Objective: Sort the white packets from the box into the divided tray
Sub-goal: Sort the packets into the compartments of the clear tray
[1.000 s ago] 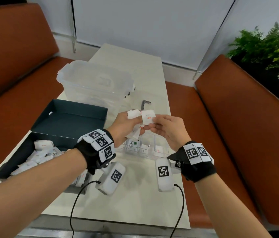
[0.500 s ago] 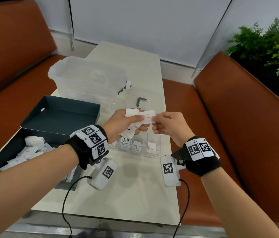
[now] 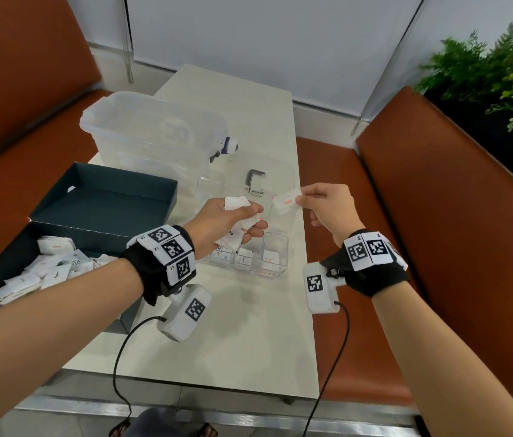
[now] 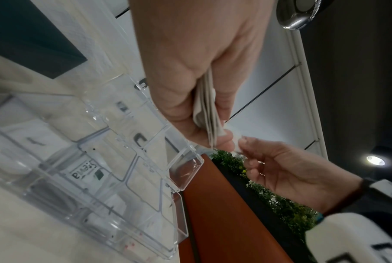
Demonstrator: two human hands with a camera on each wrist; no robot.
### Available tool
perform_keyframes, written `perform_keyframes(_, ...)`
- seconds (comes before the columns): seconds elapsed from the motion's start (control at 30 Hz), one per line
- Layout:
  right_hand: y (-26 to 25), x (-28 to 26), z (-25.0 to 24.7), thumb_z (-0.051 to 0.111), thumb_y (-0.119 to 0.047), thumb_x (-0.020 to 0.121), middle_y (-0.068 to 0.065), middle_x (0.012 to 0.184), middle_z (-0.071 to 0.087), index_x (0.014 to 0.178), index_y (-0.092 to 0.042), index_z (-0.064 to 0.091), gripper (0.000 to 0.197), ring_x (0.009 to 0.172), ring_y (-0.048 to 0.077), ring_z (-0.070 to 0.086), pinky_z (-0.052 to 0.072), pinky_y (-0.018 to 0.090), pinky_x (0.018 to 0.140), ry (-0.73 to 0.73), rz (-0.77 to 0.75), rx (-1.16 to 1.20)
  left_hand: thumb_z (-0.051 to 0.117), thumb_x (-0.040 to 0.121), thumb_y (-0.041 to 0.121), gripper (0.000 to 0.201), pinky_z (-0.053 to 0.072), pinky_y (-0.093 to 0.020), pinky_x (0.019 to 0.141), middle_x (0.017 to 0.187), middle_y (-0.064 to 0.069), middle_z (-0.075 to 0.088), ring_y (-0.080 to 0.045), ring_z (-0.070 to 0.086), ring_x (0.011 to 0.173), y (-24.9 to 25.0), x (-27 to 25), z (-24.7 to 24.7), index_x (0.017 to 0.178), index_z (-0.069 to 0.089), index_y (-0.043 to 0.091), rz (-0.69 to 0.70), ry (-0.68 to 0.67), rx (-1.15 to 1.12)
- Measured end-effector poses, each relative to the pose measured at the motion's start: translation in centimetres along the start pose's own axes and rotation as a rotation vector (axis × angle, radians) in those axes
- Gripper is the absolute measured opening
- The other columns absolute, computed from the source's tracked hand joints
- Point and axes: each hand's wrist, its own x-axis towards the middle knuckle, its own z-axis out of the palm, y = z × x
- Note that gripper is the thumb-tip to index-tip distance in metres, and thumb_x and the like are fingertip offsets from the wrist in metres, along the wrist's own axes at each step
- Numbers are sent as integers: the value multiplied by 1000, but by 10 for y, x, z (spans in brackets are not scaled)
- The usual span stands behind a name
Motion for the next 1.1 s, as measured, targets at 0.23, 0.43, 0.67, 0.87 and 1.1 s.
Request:
perform_keyframes(0.23,31,9,31,68,-18,87,5,108,69,107,-17,71,20,97,22,65,52,38,92,-333,-21,-646,64,92,14,26,53,-24,55,100,-26,70,-28,68,81,-7,-5,-5,113,63,-2,-33,32,3)
perform_keyframes(0.43,39,10,59,62,-18,90,0,110,67,106,-24,67,19,106,24,59,37,42,100,-427,12,-867,65,92,14,22,52,-25,53,95,-22,72,-27,69,77,-11,-5,-6,109,64,1,-43,25,-11)
perform_keyframes(0.67,45,12,71,55,-20,93,-4,113,67,114,-30,66,25,108,23,58,30,41,94,-444,-30,-989,65,92,14,23,53,-24,55,96,-23,70,-27,68,78,-15,-5,-9,110,63,0,-49,23,-19)
perform_keyframes(0.87,50,13,76,52,-25,95,-5,119,63,122,-32,59,29,113,23,56,27,44,100,-467,-38,-1096,63,92,13,21,54,-24,57,97,-23,70,-25,69,75,-15,-4,-11,109,63,0,-43,23,-17)
perform_keyframes(1.1,58,15,77,62,-42,86,-8,119,62,124,-33,56,40,114,21,53,24,45,101,-516,2,-1117,62,94,13,18,53,-25,59,98,-22,70,-25,68,76,-14,-4,-12,108,63,2,-59,16,-13)
